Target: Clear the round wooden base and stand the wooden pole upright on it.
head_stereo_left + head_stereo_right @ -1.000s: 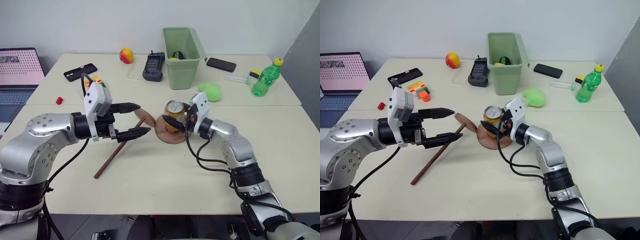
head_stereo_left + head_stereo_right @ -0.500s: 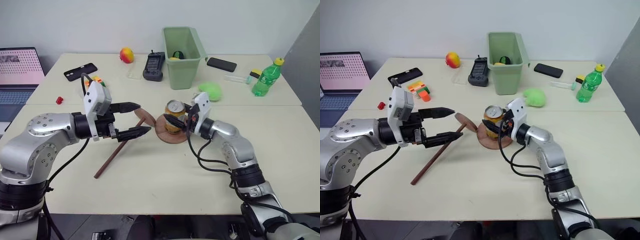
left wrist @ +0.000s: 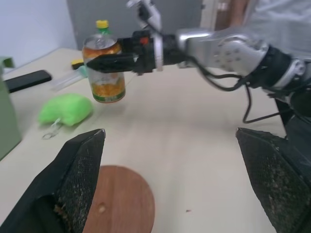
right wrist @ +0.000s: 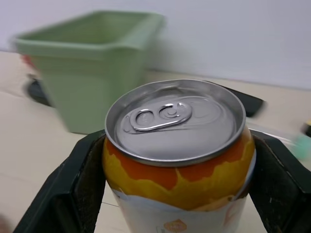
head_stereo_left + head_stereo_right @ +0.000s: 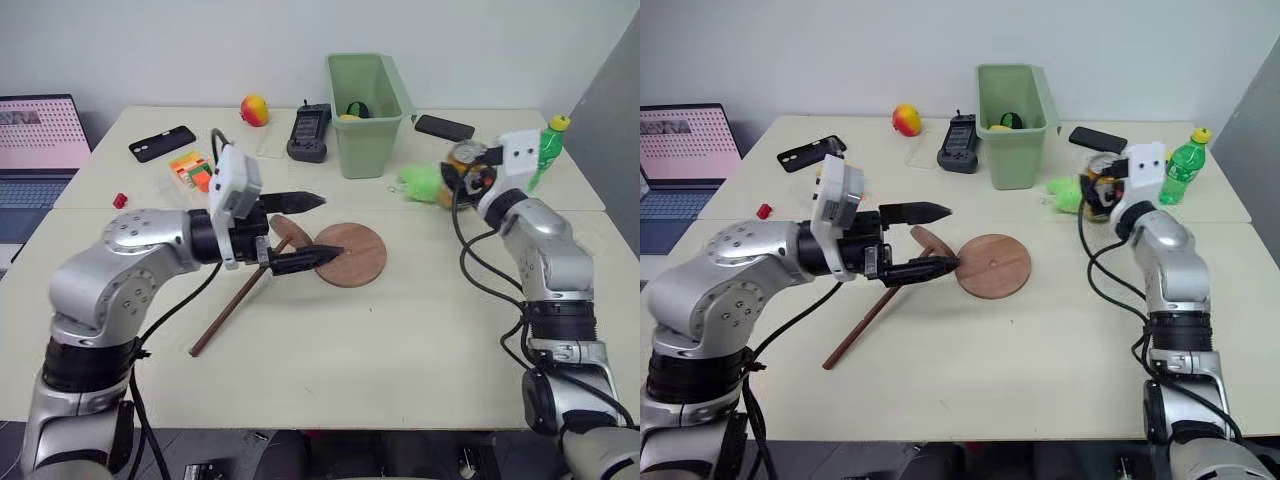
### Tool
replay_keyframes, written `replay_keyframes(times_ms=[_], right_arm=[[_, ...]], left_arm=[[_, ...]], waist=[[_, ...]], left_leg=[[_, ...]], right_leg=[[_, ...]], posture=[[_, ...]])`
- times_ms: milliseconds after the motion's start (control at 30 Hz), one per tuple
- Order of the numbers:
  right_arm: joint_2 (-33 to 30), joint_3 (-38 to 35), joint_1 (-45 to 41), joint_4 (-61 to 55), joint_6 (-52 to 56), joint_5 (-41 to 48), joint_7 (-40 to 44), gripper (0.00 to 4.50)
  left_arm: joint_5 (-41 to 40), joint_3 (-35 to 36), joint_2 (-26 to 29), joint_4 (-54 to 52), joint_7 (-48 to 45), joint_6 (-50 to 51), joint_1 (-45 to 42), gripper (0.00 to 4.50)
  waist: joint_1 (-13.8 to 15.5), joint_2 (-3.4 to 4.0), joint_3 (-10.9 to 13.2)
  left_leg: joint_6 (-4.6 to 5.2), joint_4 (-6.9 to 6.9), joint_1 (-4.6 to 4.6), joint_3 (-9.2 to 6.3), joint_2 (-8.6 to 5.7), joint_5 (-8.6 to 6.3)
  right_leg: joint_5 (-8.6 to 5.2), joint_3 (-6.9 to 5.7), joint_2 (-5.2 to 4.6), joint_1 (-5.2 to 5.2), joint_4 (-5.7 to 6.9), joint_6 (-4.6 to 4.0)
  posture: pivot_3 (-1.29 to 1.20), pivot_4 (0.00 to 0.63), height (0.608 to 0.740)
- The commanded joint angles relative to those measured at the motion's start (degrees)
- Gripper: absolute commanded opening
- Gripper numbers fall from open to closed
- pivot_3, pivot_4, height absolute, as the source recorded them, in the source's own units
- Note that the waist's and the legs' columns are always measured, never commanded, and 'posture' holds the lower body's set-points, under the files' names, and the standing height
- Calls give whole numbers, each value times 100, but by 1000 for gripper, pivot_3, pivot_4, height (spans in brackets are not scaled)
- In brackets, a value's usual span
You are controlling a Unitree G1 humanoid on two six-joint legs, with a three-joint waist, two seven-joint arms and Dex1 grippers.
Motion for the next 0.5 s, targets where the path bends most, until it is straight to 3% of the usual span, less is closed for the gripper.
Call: replay_keyframes(times_ms=[33, 333, 400, 500], right_arm=[[-109, -289, -481, 1057, -712, -181, -475, 3608], [-194, -545, -868, 2445, -1125, -73, -602, 3608], [-155, -564, -824, 2389, -1153, -35, -532, 4291], [-128, -506, -738, 2226, -1192, -52, -463, 4490]], left_arm=[[47, -59, -73, -8, -61, -146, -184, 4500], [41, 11, -127, 8, -44, -145, -237, 4500], [38, 32, -117, -12, -36, -142, -212, 4500], [32, 62, -100, -43, -23, -137, -175, 4500]], waist=[[-28, 1, 1], [-49, 3, 1], [-36, 2, 1], [-35, 3, 1]], left_leg=[[-8, 0, 1, 6, -1, 4], [-18, 2, 2, 18, -1, 10], [-18, 5, 2, 16, -3, 10], [-18, 8, 2, 17, -5, 10]], right_leg=[[0, 4, 0, 0, -1, 0], [0, 9, 0, 2, -1, 0], [0, 6, 0, 6, -2, 0], [0, 9, 0, 7, -1, 0]], posture=[[0, 150, 740], [0, 150, 740], [0, 150, 740], [0, 150, 740]])
